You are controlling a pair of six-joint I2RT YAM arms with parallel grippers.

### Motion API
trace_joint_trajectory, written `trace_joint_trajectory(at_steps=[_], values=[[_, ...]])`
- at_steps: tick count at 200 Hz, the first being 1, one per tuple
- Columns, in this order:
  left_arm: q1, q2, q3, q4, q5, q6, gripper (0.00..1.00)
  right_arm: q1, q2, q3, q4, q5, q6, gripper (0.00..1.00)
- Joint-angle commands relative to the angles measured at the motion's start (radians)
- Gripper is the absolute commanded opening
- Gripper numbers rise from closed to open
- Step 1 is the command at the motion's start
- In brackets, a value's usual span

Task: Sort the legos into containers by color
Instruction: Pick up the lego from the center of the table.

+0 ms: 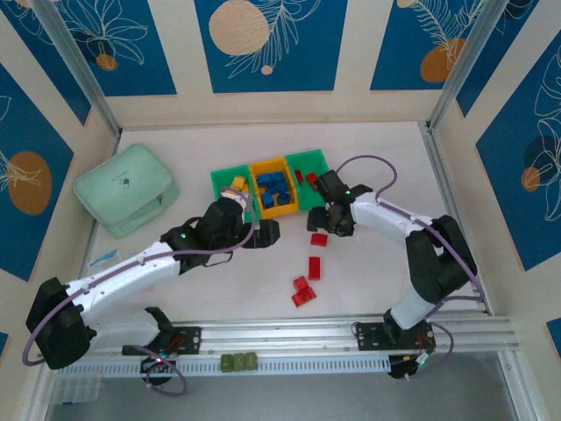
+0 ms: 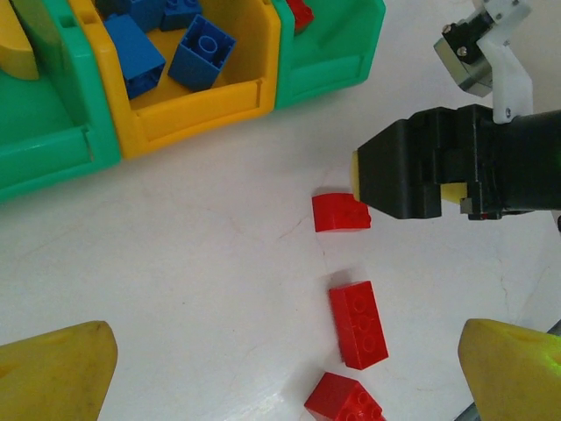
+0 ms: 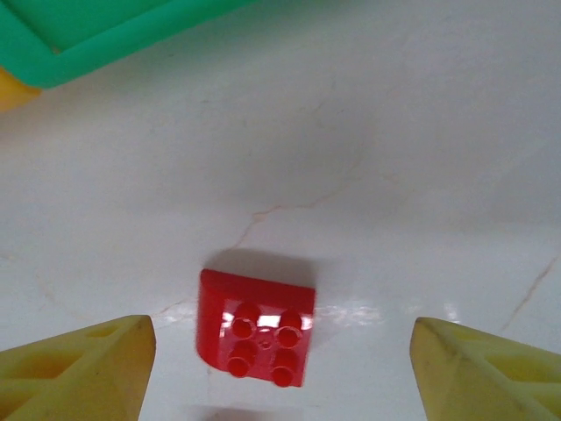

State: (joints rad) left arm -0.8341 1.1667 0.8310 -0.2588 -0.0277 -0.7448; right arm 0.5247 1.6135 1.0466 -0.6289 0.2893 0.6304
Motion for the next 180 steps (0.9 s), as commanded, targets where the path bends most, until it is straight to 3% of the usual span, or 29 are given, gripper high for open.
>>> trace_joint_trajectory(at_steps=[1, 70, 180], values=[[-0.017, 0.002, -0.019, 0.043, -0.015, -0.023, 0.99, 0.044, 0.031, 0.003, 0.014, 0.002, 0.044, 0.78], [-0.022, -0.009, -0.049, 0.057, -0.025, -0.033, 0.99, 0.107, 0.106, 0.007, 0.0, 0.075, 0.091, 0.77], [-0.023, 0.009, -0.047, 0.064, -0.023, -0.033, 0.99, 0.11, 0.157, 0.022, 0.017, 0.089, 0.06, 0.5]])
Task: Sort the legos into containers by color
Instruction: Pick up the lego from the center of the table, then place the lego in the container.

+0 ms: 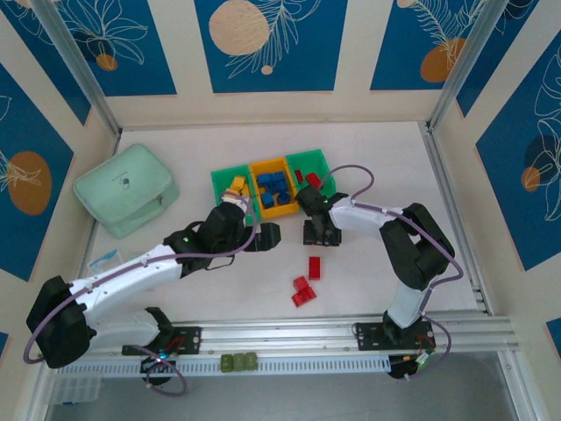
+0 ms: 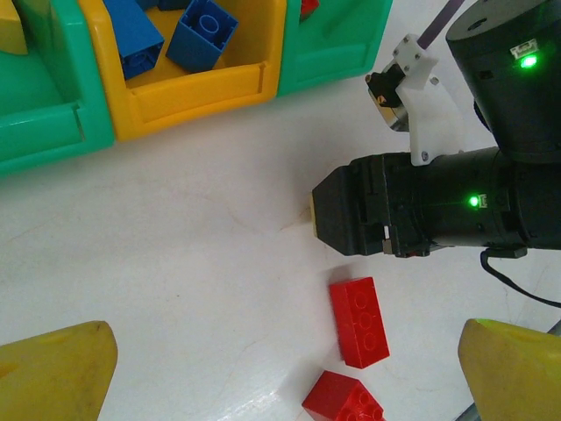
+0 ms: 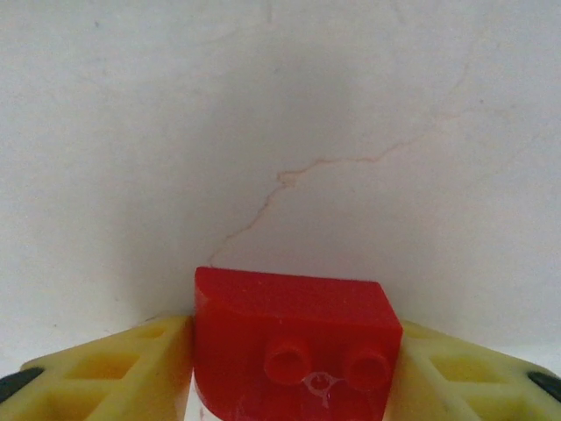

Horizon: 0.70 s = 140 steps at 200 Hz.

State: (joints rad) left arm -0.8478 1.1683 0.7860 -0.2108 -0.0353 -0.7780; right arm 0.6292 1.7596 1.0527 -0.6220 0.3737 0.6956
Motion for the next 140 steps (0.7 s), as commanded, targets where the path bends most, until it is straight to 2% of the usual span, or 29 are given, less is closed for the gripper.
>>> trace_joint_trajectory(at_steps=[1, 36, 84, 111, 140], values=[[-0.01, 0.007, -0.002, 0.015, -0.015, 0.0, 0.99, 0.005, 0.009, 0.015, 0.011, 0.005, -0.005, 0.5], [-0.01, 0.01, 0.01, 0.01, -0.018, 0.011, 0.99, -0.002, -0.029, 0.012, 0.005, 0.002, -0.018, 0.44], [-0.008, 0.007, 0.052, -0.026, -0.039, 0.054, 0.99, -0.044, -0.117, 0.052, -0.027, 0.0, -0.065, 0.42], [0.001, 0.002, 0.087, -0.059, -0.057, 0.087, 0.99, -0.087, -0.141, 0.117, -0.039, 0.003, -0.12, 0.42], [0.024, 0.001, 0.118, -0.089, -0.055, 0.11, 0.99, -0.137, -0.102, 0.218, -0.044, 0.008, -0.173, 0.42]])
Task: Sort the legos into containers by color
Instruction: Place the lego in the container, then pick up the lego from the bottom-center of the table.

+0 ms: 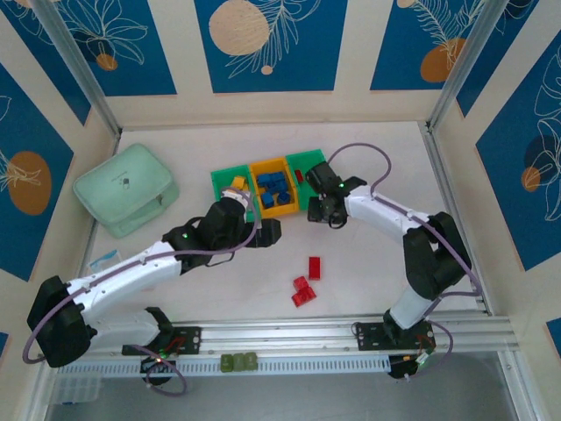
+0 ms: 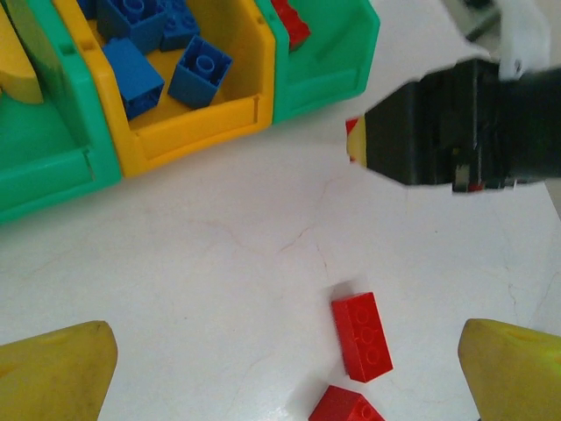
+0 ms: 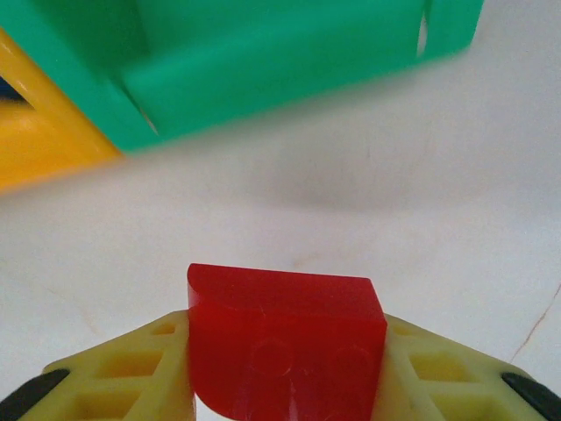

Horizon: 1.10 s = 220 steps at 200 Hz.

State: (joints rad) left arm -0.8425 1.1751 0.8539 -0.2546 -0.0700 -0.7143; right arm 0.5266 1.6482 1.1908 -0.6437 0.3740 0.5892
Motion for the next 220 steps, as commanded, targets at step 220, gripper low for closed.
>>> trace_joint_trajectory(at_steps=[220], values=[[0.129, -0.004, 0.054, -0.052, 0.044, 0.049, 0.99, -0.114, 0.247, 0.414, -0.049, -0.055, -0.145, 0.66]])
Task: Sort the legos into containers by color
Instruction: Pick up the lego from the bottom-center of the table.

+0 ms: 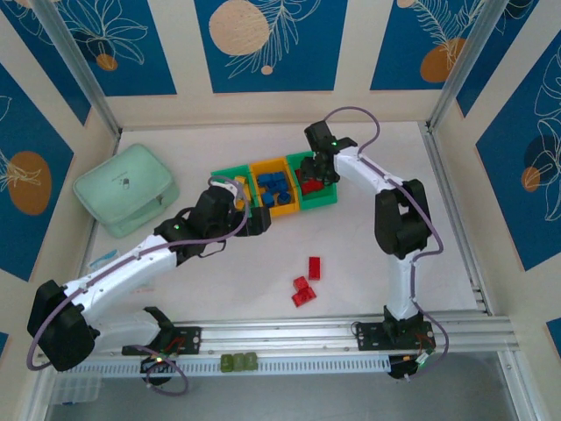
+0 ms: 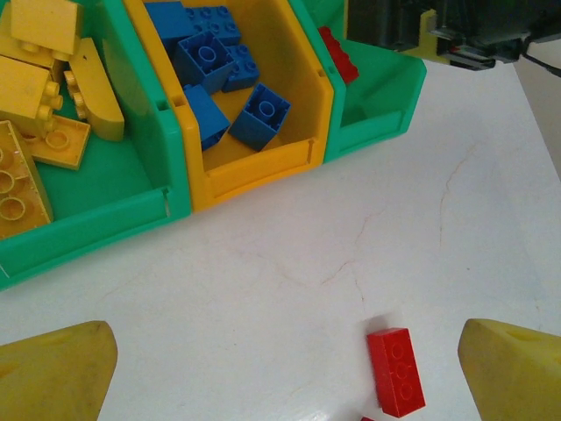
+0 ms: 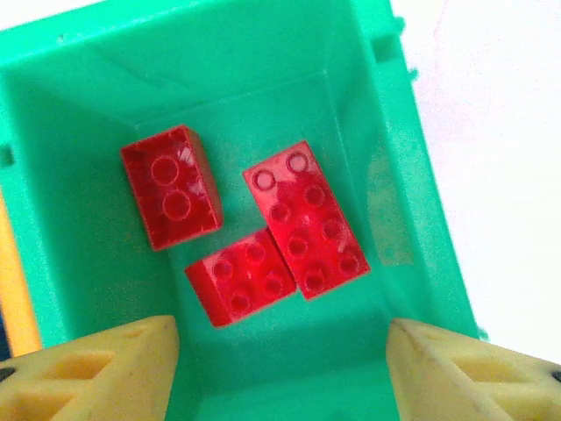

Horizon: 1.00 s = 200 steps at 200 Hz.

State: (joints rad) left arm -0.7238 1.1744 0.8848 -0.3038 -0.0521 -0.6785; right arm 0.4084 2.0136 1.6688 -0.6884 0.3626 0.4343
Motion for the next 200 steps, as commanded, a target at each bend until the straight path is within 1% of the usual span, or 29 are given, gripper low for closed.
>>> trace_joint_trajectory(at_steps=[1, 36, 57, 96, 131, 158, 200], values=[[0.011, -0.003, 0.023, -0.002, 0.027, 0.013, 0.99, 0.005, -0.122, -0.068, -0.003, -0.044, 0.01, 0.66], [0.009, 0.012, 0.019, 0.003, 0.052, -0.001, 0.99, 0.016, -0.245, -0.2, 0.008, -0.089, 0.018, 0.68], [-0.001, 0.016, -0.007, 0.033, 0.063, -0.021, 0.99, 0.031, -0.296, -0.263, -0.027, -0.079, 0.033, 0.69], [-0.029, 0.008, -0.046, 0.073, 0.066, -0.047, 0.99, 0.07, -0.409, -0.421, -0.035, -0.071, 0.087, 0.73], [-0.074, 0.013, -0.059, 0.087, 0.06, -0.065, 0.99, 0.134, -0.471, -0.538, -0.046, -0.046, 0.145, 0.76], [-0.105, 0.014, -0.076, 0.111, 0.052, -0.084, 0.99, 0.187, -0.499, -0.596, -0.055, -0.017, 0.198, 0.78], [-0.139, 0.002, -0.102, 0.141, 0.03, -0.105, 0.99, 0.263, -0.502, -0.671, -0.025, -0.029, 0.285, 0.8]])
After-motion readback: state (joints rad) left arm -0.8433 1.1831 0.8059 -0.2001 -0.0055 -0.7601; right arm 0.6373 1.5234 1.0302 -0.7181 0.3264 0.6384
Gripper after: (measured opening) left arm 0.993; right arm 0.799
